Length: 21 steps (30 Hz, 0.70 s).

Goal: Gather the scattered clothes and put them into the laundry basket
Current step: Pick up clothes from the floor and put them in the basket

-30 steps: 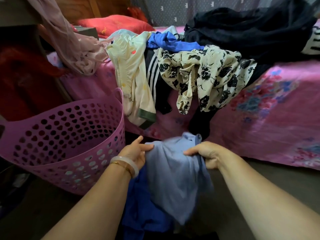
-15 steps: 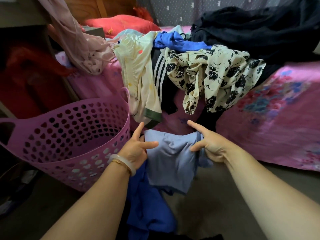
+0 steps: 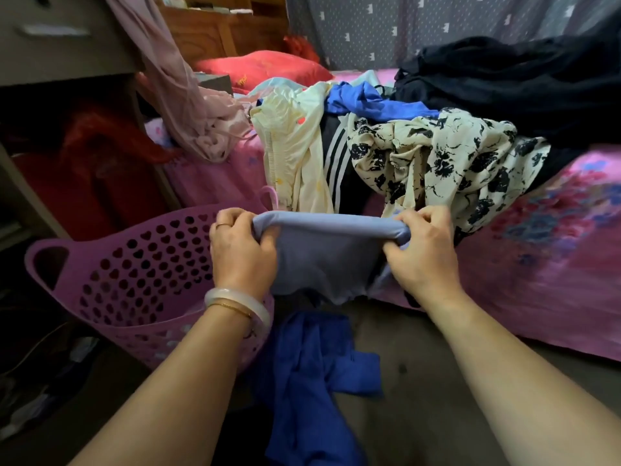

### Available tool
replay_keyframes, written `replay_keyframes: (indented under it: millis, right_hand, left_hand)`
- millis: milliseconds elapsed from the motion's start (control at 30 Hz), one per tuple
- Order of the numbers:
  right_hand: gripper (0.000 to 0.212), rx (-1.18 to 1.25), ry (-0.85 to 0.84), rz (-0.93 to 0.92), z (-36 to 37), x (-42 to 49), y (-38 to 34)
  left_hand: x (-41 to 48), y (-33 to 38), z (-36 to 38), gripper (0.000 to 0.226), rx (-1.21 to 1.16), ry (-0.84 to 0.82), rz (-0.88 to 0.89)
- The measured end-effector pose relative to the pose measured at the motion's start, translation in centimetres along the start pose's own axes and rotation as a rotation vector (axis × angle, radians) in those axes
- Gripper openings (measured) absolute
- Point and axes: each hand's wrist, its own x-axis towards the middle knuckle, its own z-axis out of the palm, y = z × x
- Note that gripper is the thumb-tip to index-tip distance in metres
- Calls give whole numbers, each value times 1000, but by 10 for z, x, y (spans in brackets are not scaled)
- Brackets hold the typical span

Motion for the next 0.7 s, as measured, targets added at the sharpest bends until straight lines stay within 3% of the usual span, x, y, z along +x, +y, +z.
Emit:
replay_keyframes:
  millis: [100,200,367,500,633,700]
  right_hand:
    - [18,342,39,231,10,8,-23]
    - [25,683,20,476,29,13,-59]
    - [37,860,5,527,65,24,-121]
    - [44,1084,-112,625,95,42,-171]
    - [34,1136,-162,627,136,58,-209]
    - [37,1065,-265,639,159,62,-218]
  left_hand:
    - [14,2,-12,27,-244,-21,-120]
    - [29,-3,-24,21,-337,65,-136]
    - [71,-32,-48,20,-323,187,-179]
    - [102,-56,-70,22,-341,300,-234]
    - [134,-82,-85,22,-398,421,-271]
    - [147,-102,-85,27,-324,387,-362]
